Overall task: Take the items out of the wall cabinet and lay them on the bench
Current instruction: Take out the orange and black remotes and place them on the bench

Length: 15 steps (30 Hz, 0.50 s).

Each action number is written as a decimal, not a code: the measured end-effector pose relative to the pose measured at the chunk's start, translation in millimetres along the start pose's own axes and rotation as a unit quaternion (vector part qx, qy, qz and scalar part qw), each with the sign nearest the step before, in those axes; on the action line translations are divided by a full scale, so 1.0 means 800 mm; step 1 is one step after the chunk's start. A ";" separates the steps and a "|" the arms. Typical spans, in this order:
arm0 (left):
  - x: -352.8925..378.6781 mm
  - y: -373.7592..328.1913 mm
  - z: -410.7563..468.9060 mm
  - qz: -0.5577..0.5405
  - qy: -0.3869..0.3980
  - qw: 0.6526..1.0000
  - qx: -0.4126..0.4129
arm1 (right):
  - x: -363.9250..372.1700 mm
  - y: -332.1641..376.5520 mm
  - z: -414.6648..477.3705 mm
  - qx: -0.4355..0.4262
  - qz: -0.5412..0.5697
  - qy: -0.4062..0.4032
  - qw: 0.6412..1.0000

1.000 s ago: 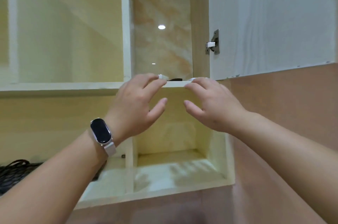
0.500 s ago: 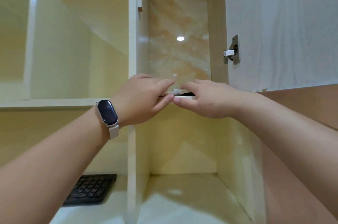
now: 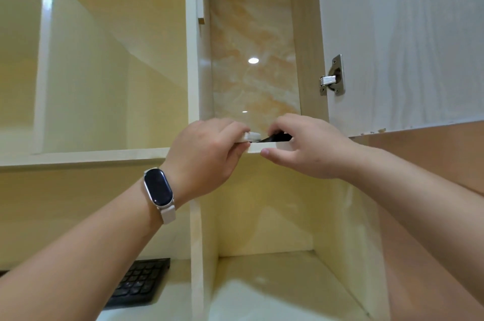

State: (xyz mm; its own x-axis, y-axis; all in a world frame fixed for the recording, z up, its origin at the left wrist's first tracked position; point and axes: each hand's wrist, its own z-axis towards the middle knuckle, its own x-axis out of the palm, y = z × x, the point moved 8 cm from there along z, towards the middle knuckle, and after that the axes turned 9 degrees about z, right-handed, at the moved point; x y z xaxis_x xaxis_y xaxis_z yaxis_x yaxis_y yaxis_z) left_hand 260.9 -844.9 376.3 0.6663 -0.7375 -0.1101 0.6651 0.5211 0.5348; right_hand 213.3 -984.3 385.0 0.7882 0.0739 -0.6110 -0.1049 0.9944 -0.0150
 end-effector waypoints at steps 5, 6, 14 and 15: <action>-0.034 0.005 -0.011 0.005 -0.083 0.995 -0.063 | -0.020 0.004 -0.021 -0.073 0.119 -0.132 0.981; -0.041 0.006 -0.015 0.004 -0.099 0.992 -0.074 | -0.024 0.006 -0.025 -0.085 0.126 -0.156 0.976; -0.055 -0.001 -0.027 -0.010 -0.094 0.986 -0.137 | -0.042 0.026 -0.084 -0.166 0.028 -0.313 0.935; -0.057 -0.002 -0.030 -0.015 -0.092 0.985 -0.145 | -0.040 0.026 -0.091 -0.169 0.011 -0.319 0.932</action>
State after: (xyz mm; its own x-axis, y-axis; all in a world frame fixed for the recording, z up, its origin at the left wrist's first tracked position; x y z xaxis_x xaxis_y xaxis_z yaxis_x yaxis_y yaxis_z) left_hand 237.6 -801.6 360.5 0.5904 -0.8058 0.0467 0.7693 0.5793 0.2697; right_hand 142.1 -971.2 346.8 0.9725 0.2321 -0.0205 -0.2262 0.9191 -0.3226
